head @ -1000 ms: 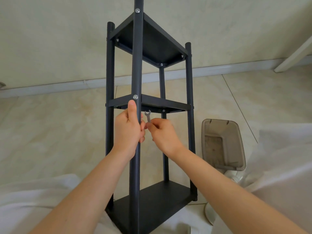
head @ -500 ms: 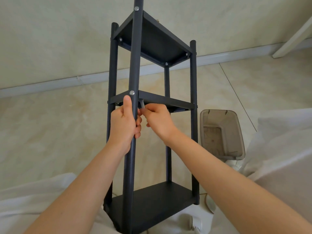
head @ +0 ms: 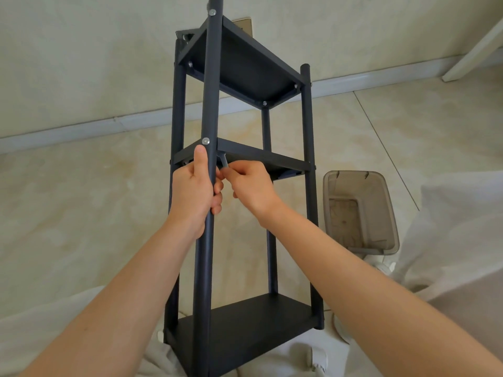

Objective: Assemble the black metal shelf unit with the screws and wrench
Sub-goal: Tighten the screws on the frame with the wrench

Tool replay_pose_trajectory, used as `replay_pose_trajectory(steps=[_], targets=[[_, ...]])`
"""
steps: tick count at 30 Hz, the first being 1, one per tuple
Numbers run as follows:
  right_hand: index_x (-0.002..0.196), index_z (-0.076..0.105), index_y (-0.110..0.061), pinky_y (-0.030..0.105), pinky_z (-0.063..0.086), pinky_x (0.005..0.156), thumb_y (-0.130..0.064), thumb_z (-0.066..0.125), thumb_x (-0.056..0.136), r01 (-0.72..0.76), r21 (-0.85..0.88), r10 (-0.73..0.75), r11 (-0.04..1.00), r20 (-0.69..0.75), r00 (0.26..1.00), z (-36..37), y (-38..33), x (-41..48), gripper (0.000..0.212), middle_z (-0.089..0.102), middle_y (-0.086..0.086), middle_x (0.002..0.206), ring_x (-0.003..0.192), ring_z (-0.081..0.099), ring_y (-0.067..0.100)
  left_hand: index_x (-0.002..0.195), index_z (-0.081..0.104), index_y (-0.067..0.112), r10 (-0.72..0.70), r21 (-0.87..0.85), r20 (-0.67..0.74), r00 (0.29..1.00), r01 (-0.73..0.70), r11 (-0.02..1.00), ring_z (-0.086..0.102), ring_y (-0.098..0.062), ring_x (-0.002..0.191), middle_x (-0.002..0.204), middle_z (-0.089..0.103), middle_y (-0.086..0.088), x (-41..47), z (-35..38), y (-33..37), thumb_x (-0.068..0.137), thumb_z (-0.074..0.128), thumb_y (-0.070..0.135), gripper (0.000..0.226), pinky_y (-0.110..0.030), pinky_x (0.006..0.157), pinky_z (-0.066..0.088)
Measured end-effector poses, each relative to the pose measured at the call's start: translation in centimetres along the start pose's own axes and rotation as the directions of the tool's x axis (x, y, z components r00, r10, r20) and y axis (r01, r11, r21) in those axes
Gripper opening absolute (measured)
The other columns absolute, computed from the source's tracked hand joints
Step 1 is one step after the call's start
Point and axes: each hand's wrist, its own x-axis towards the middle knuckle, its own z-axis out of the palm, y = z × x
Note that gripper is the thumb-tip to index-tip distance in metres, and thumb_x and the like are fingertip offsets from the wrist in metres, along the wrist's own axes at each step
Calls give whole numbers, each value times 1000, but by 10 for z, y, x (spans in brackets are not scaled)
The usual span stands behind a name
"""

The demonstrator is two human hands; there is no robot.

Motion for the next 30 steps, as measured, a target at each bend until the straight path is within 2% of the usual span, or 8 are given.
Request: replay_pose_trajectory(steps=[5,10,12,16,18,21,30], targets=[[85,73,-4,30,44,66,-13,54,96,-16,-26,16,1000,0,1000,2,3,9,24,58,11,74,68,49,16,75,59,11,-41,6,8,999,41,999,38,-11,34,46,49,3,10,-2,-5,105,35,56,59,-22,33,33],[63,65,-14,28,41,63,-12,57,95,-38,-34,38,999,17,999,4,5,16,33,50,4,61,60,43,13,78,61,11,-73,2,12,997,73,997,38,-11,33,46,50,2,16,-3,-12,105,36,56,58,-20,33,32],[66,68,-9,31,43,66,-13,58,94,-40,-41,41,998,22,999,5,6,18,30,50,9,63,63,45,15,78,61,11,-84,4,12,996,84,996,38,-11,33,46,50,2,18,-3,-13,105,36,56,58,-20,33,33],[83,74,1,39,49,74,-15,61,94,-51,-50,53,997,34,998,6,9,24,23,62,28,82,72,51,20,78,60,12,-99,5,12,995,99,995,38,-10,33,47,50,2,22,-3,-16,105,36,56,57,-20,33,33],[83,73,3,36,46,71,-16,61,94,-56,-52,58,997,38,998,5,10,26,25,58,24,76,71,49,20,78,60,12,-107,4,9,994,107,994,38,-10,33,47,50,3,24,-2,-17,105,36,56,57,-20,33,32],[71,68,-1,33,42,68,-16,61,95,-68,-62,71,996,51,996,4,13,30,29,49,13,67,68,45,20,79,60,11,-121,7,9,993,121,993,38,-10,33,47,50,3,26,-1,-18,104,36,56,57,-19,33,32],[84,76,-7,25,48,71,-21,61,96,-23,-89,28,996,52,998,9,26,38,24,63,3,69,67,57,10,77,60,12,-129,23,23,991,129,991,39,-9,34,48,51,3,27,-2,-19,104,36,57,58,-20,33,33]])
